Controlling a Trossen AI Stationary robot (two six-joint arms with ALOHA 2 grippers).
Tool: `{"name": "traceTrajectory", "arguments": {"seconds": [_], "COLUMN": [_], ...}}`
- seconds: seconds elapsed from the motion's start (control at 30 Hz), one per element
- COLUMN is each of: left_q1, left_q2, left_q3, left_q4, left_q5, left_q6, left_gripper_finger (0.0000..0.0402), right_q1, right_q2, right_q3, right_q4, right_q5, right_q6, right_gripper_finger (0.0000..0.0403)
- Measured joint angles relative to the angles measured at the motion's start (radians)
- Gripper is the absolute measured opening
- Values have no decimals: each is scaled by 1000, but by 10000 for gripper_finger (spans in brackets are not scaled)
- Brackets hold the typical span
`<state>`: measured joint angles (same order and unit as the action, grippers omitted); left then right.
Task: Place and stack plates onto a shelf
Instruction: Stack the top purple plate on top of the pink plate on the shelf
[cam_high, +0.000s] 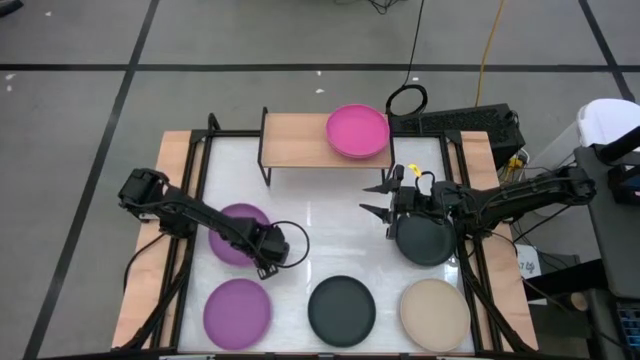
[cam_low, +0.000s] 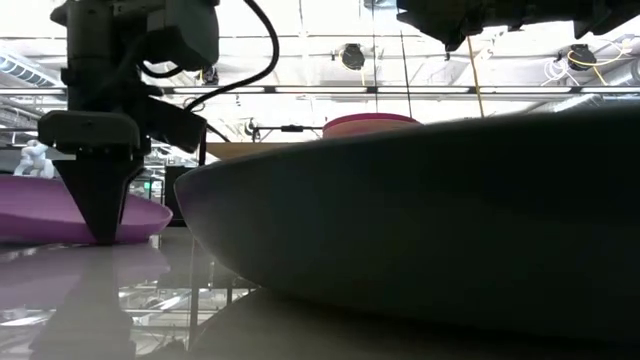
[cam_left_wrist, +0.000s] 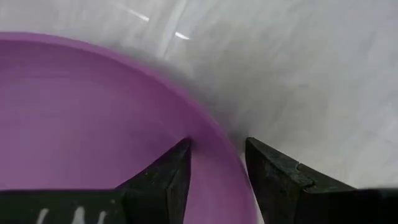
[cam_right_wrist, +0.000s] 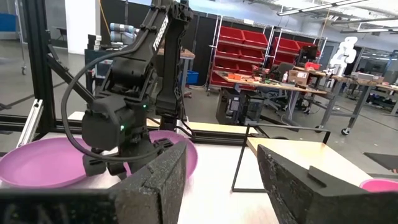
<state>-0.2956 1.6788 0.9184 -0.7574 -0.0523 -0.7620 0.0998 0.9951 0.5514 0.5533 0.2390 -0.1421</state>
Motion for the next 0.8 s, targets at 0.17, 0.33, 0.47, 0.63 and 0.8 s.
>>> {"name": "traceTrajectory", "arguments": {"seconds": [0.17, 0.33, 0.47, 0.63, 0.8], "left_q1": [10, 10, 10, -2, -50], "left_q2": [2, 2, -13, -80, -152], "left_q3": [2, 2, 32, 82, 170], "left_q4": [0, -12, -116, -202, -184], "left_q5": [3, -4, 0, -7, -22], "left_q6": [43, 111, 139, 183, 342], "left_gripper_finger": [154, 93, 24, 11, 10], "right_q1": [0, 0, 0, 0, 0], "right_q2": [0, 0, 0, 0, 0], "right_q3": [0, 0, 0, 0, 0], "right_q4": [-2, -4, -4, -2, -3], "right_q5": [0, 0, 0, 0, 20], "right_q6": [0, 0, 0, 0, 0], "right_gripper_finger": [176, 176, 176, 176, 176]}}
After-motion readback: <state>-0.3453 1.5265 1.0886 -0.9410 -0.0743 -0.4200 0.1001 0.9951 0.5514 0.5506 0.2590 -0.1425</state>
